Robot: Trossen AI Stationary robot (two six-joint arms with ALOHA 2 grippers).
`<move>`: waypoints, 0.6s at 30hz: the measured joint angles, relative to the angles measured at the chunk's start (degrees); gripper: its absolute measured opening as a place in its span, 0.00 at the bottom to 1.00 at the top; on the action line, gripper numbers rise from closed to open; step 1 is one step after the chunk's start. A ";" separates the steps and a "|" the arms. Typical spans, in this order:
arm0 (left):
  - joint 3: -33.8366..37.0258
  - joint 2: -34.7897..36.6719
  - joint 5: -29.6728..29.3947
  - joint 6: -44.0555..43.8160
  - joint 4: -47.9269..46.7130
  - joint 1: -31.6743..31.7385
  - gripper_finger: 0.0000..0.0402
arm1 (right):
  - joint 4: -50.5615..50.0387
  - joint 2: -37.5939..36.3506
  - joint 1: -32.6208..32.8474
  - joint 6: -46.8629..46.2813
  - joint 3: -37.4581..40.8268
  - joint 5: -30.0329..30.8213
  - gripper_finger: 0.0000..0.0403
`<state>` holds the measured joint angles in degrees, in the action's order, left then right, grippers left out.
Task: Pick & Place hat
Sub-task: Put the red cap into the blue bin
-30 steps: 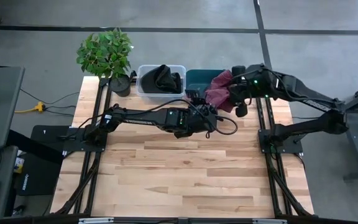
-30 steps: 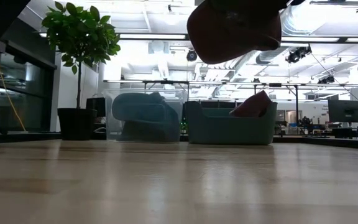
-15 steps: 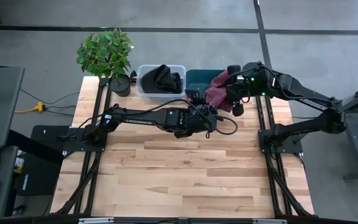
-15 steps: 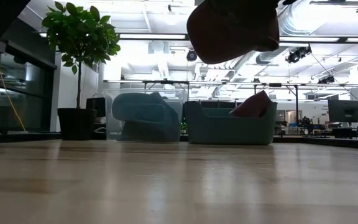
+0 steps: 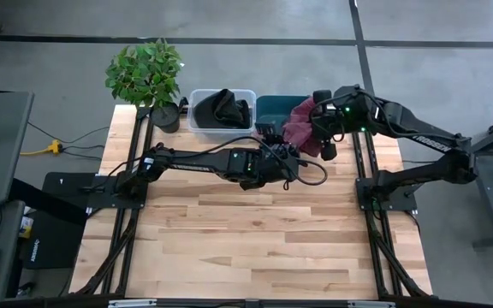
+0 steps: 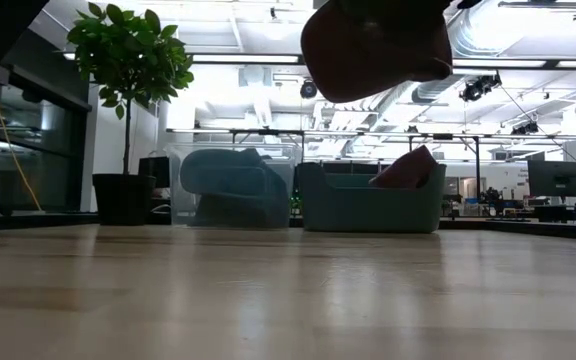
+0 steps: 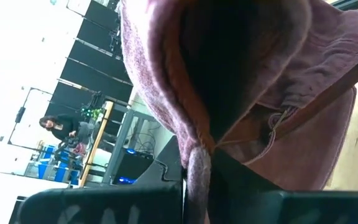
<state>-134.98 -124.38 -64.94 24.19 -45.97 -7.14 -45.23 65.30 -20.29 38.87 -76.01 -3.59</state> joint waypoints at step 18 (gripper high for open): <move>0.00 0.00 6.03 -5.99 0.05 0.00 0.30 | -2.77 -0.02 0.00 -0.02 0.00 1.77 0.00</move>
<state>-134.98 -124.38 -58.92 18.20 -45.92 -7.14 -48.00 65.28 -20.29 38.86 -76.01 -1.81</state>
